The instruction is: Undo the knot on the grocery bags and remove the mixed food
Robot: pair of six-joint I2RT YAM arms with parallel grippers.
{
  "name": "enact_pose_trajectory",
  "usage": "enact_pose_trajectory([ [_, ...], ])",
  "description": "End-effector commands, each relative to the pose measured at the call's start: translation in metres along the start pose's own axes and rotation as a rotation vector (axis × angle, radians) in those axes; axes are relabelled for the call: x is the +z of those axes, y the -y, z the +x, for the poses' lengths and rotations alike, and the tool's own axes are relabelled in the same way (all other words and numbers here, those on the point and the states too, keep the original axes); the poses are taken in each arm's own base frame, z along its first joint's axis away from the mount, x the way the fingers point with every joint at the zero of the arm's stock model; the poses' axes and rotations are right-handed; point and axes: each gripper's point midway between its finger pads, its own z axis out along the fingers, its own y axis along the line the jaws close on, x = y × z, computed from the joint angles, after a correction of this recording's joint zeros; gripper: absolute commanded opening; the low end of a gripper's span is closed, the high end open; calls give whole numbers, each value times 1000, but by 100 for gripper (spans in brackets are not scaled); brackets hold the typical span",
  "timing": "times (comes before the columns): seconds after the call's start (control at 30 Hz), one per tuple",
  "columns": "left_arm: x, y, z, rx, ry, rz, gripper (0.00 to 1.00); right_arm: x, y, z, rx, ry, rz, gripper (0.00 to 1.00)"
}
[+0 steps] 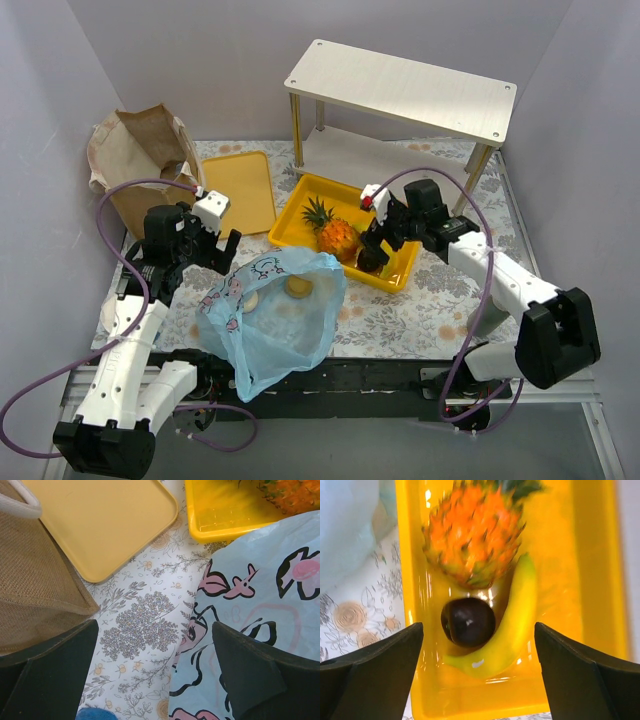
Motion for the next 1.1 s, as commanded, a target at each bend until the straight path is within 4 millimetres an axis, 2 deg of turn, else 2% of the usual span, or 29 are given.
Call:
enact_pose_trajectory([
  [0.0,-7,3,-9,4,38,12,98,-65,14,-115,-98,273,73,98],
  [0.03,-8,4,-10,2,39,18,98,-76,12,-131,-105,311,61,97],
  [0.07,-10,4,-13,2,48,18,98,-102,16,-170,-137,389,87,97],
  [0.1,-10,4,-14,-3,46,21,98,-111,12,-181,-132,396,65,97],
  [0.13,-12,6,-14,-16,42,26,98,-125,7,-201,-161,432,46,98],
  [0.17,-15,6,-19,-19,52,29,98,-148,6,-234,-218,490,55,98],
  [0.23,-18,9,-20,-32,45,44,98,-165,-14,-258,-317,518,14,98],
  [0.27,-23,10,-26,-30,56,55,98,-183,-22,-282,-382,572,17,99],
  [0.3,-23,12,-27,-34,52,64,98,-183,-49,-290,-434,577,-46,99],
  [0.37,-24,15,-26,-45,45,81,98,-187,-77,-310,-593,615,-75,99],
  [0.4,-22,15,-24,-46,41,78,98,-196,-109,-328,-675,668,-115,99],
  [0.47,-18,13,-20,-56,27,69,98,-186,-142,-336,-760,673,-198,96],
  [0.5,-16,13,-18,-56,22,73,98,-196,-178,-344,-816,720,-287,94],
  [0.53,-14,13,-17,-54,13,75,98,-178,-199,-331,-846,666,-366,89],
  [0.57,-10,14,-15,-52,-1,83,98,-176,-234,-322,-890,670,-454,87],
  [0.6,-11,12,-18,-52,-4,79,98,-150,-252,-293,-913,591,-518,85],
  [0.63,-10,11,-18,-53,-10,79,98,-148,-266,-280,-952,579,-537,80],
  [0.67,-6,9,-18,-55,-26,78,98,-143,-291,-271,-1006,603,-563,79],
  [0.7,-7,7,-21,-51,-23,69,98,-135,-296,-261,-1012,589,-552,78],
  [0.73,-7,4,-22,-47,-26,59,98,-120,-302,-234,-1014,542,-581,77],
  [0.8,-8,0,-28,-49,-14,37,98,-115,-313,-224,-1026,542,-615,73],
  [0.9,-12,-5,-34,-34,17,10,98,-107,-327,-197,-1040,475,-729,61],
  [0.93,-11,-4,-29,-31,9,11,98,-99,-331,-189,-1043,450,-757,53],
  [1.0,-11,-4,-23,-24,3,4,98,-83,-331,-174,-1051,386,-770,46],
  [1.03,-11,-3,-20,-29,-3,5,98,-68,-332,-163,-1059,331,-785,35],
  [1.07,-11,-1,-18,-35,-6,16,98,-58,-331,-151,-1065,284,-793,29],
])
